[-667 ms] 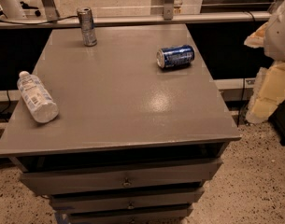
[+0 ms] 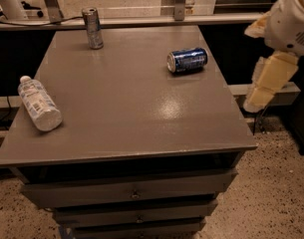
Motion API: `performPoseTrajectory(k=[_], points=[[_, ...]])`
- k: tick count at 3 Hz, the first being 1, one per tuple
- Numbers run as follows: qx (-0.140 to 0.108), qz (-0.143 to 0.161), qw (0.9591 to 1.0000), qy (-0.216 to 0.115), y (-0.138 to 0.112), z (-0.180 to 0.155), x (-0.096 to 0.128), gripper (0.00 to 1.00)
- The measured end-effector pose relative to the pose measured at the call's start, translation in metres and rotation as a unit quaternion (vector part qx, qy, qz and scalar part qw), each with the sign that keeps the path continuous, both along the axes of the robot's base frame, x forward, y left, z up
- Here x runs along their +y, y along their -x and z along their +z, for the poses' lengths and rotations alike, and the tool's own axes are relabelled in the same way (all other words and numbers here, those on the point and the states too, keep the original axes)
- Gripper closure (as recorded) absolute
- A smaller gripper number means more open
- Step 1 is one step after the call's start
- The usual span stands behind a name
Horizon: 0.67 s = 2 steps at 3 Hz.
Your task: Pick pepsi can
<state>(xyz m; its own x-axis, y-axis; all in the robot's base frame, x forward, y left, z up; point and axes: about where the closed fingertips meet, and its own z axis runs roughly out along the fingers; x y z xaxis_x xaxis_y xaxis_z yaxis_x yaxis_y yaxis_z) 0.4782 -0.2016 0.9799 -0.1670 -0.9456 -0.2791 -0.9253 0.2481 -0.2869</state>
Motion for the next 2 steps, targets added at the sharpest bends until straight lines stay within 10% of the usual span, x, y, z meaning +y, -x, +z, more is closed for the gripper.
performPoseTrajectory(k=[2], points=[[-0.019,0.032,0.9966,-0.073,-0.121,-0.003,0.049,0.00]])
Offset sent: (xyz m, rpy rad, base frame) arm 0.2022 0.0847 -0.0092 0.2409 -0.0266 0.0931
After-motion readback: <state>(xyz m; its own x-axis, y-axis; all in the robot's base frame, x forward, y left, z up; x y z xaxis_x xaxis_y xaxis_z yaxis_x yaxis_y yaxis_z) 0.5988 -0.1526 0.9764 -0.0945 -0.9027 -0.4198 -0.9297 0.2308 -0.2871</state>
